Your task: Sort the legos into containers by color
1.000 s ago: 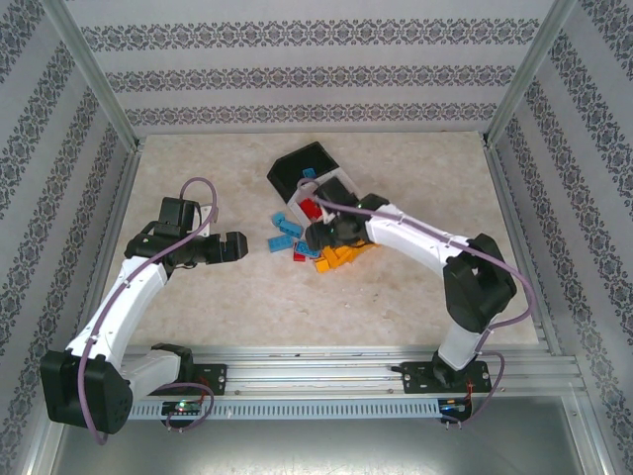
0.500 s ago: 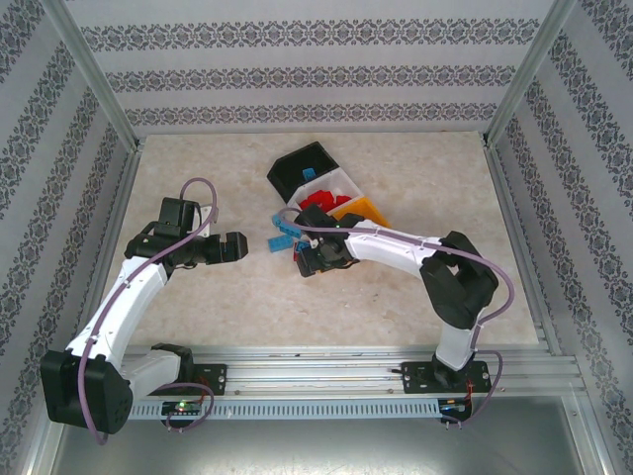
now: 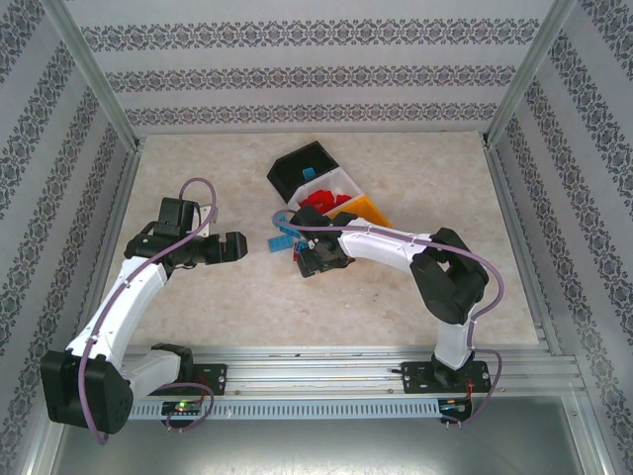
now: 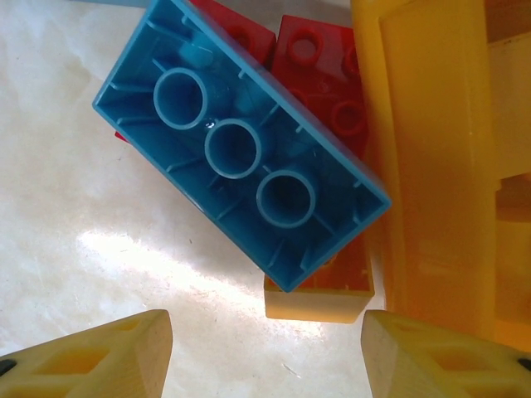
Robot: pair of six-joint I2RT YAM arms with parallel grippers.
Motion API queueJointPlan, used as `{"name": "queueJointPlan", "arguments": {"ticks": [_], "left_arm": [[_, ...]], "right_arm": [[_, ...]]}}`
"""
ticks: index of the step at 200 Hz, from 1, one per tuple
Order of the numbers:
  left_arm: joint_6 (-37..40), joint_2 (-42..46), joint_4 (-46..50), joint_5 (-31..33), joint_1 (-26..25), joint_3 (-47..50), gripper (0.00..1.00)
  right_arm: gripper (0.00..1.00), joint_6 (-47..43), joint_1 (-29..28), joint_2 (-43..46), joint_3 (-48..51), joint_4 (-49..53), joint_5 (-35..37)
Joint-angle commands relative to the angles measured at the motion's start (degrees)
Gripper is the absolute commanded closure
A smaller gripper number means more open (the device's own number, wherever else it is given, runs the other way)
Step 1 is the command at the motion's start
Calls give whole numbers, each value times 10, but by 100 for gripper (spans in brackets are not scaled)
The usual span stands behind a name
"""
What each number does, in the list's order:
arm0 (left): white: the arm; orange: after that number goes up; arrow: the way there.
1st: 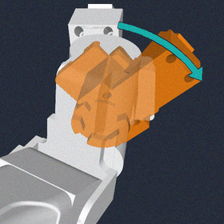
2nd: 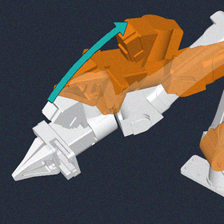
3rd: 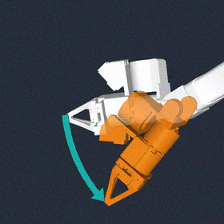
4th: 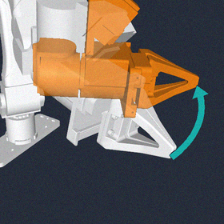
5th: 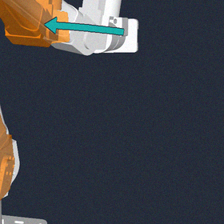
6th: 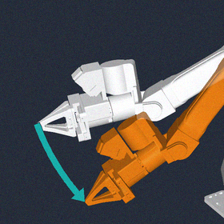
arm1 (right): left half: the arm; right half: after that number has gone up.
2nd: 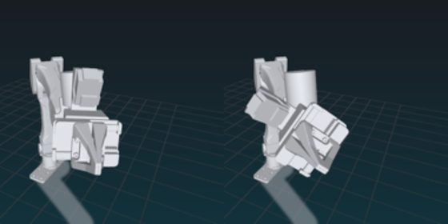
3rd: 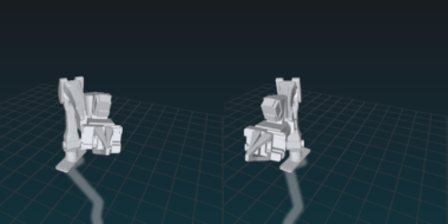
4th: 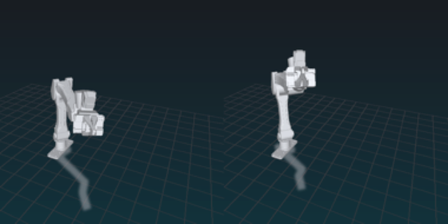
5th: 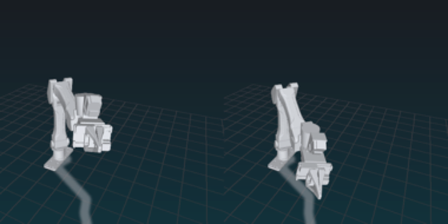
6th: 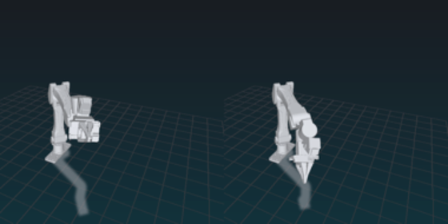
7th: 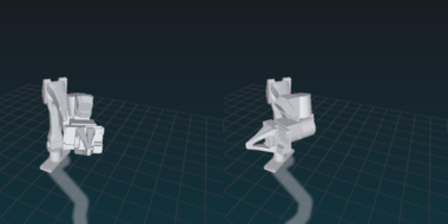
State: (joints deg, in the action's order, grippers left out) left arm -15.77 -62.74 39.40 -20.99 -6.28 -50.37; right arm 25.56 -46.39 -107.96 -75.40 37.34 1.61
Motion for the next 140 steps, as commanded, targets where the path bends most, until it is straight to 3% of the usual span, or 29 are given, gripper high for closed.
{"name": "queueJointPlan", "arguments": {"ticks": [1, 65, 140], "left_arm": [[7, 4, -13, -7, 6, 5, 0], [7, 1, -13, -8, 6, 5, 0], [7, -2, -13, -9, 6, 5, 0]], "right_arm": [[39, -1, -3, -28, -1, -2, 12], [50, 4, -8, -46, 2, -19, 3], [48, 0, -25, -37, 2, -36, 3]]}}
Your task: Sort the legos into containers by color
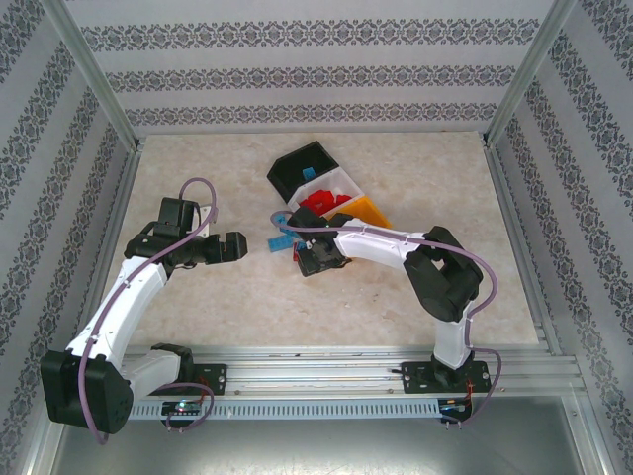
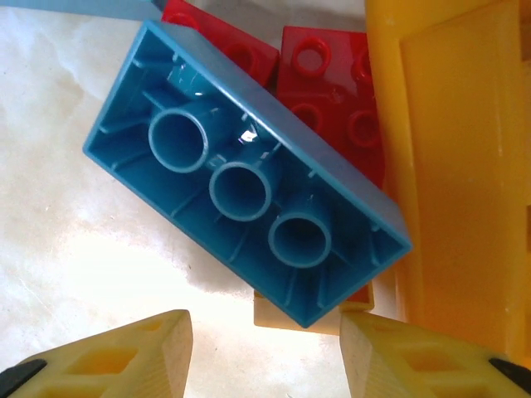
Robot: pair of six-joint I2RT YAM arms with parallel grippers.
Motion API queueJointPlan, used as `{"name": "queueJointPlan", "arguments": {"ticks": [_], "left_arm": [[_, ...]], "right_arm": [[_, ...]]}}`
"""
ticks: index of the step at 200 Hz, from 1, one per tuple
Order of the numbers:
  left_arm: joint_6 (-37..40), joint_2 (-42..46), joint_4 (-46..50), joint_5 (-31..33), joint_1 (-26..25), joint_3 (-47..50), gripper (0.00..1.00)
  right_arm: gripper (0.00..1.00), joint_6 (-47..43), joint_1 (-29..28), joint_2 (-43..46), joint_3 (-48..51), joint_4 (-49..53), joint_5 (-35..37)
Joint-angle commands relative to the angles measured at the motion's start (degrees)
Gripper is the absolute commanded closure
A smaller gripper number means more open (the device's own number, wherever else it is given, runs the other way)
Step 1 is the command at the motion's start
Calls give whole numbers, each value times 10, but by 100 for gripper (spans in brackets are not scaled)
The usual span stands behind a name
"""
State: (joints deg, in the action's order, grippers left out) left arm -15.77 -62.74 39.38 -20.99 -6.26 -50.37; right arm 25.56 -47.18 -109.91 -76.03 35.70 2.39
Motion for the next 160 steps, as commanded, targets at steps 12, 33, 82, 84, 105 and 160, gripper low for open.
{"name": "queueJointPlan", "arguments": {"ticks": [12, 33, 82, 84, 105, 160], "left_arm": [[7, -4, -11, -10, 6, 5, 0], [7, -6, -11, -12, 6, 4, 0], [6, -8, -10, -12, 6, 5, 0], [6, -8, -10, -12, 6, 5, 0], [6, -14, -6, -12, 6, 4, 0], [6, -16, -5, -12, 6, 2, 0]], "right_arm": [[47, 5, -17, -14, 8, -15, 9], [45, 4, -18, -18, -1, 3, 39], [48, -3, -37, 40, 28, -45, 21], [48, -2, -37, 43, 29, -45, 21], [47, 6, -45, 70, 28, -36, 21], [41, 28, -48, 76, 21, 9, 67]]}}
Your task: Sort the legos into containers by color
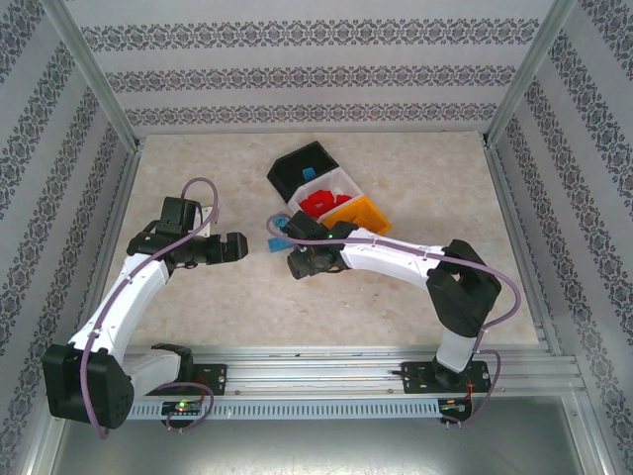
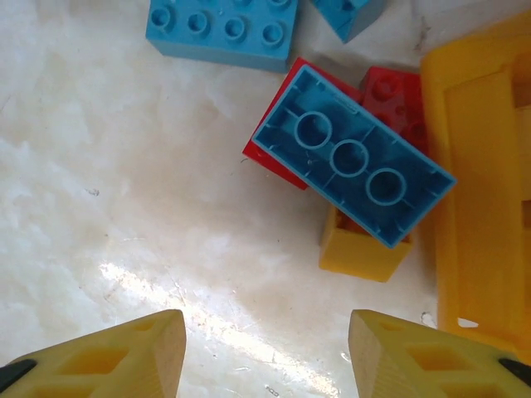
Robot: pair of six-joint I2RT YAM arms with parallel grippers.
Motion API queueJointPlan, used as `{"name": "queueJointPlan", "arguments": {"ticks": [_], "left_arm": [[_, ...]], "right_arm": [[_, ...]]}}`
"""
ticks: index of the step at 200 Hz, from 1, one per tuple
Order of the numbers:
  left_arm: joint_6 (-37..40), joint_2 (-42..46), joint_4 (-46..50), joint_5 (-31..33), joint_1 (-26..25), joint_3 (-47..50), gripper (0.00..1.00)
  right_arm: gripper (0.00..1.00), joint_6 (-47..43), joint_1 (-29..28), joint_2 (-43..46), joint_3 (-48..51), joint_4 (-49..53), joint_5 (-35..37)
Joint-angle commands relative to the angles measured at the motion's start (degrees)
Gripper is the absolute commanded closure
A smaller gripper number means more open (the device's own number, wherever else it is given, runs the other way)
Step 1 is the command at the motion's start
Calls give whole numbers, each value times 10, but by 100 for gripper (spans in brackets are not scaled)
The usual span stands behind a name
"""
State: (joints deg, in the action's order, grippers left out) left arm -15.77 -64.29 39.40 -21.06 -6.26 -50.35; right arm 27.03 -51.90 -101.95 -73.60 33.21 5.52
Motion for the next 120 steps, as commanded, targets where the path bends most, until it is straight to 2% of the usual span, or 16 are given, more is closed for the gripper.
{"name": "queueJointPlan", "arguments": {"ticks": [1, 54, 120], "left_arm": [[6, 0, -5, -12, 6, 2, 0], [6, 0, -4, -10, 6, 2, 0], [6, -2, -5, -11, 6, 2, 0]], "right_arm": [[41, 13, 0, -3, -4, 35, 37], [32, 13, 8, -61, -30, 58, 54], [31, 10, 25, -102, -31, 46, 43]]}}
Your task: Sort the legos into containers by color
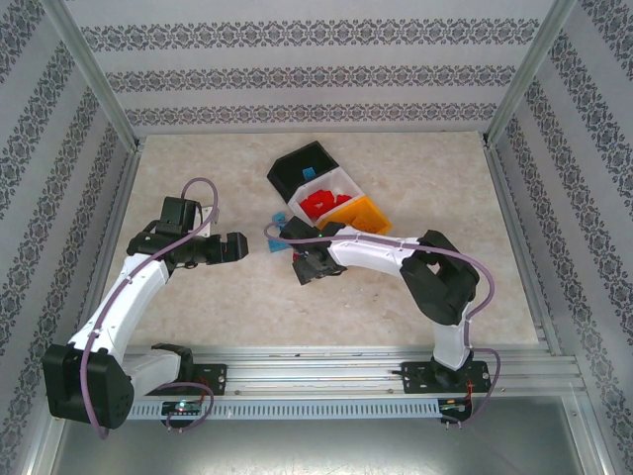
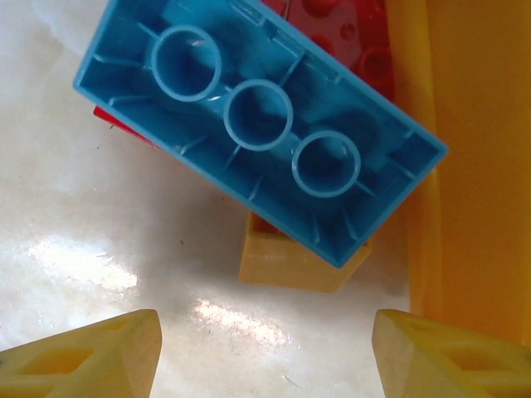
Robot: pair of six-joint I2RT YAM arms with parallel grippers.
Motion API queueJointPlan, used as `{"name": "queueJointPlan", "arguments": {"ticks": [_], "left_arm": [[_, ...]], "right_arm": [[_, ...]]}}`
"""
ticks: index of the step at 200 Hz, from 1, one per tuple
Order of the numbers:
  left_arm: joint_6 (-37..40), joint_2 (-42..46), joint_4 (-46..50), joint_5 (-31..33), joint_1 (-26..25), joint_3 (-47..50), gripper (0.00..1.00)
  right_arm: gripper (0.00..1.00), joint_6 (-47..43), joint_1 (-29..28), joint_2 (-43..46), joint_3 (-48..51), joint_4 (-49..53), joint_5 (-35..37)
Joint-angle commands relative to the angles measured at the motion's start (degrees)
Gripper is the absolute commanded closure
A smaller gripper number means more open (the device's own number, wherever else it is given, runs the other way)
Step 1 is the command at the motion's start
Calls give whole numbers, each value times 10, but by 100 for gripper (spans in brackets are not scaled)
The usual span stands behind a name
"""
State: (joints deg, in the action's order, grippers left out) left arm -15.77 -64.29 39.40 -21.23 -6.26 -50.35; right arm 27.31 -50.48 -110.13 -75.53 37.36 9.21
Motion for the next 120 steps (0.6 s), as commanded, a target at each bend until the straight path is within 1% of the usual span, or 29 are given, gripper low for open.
{"name": "queueJointPlan", "arguments": {"ticks": [1, 28, 81, 120], "left_arm": [[6, -2, -5, -9, 6, 2, 0], [6, -2, -5, -9, 5, 2, 0], [6, -4, -5, -10, 6, 2, 0], [5, -4, -5, -11, 6, 3, 0]], "right_arm": [[31, 7, 11, -21, -12, 5, 6], [31, 6, 23, -36, -15, -9, -15], [32, -3, 28, -61, -41, -13, -23], [36, -9, 28, -69, -52, -17, -26]]}}
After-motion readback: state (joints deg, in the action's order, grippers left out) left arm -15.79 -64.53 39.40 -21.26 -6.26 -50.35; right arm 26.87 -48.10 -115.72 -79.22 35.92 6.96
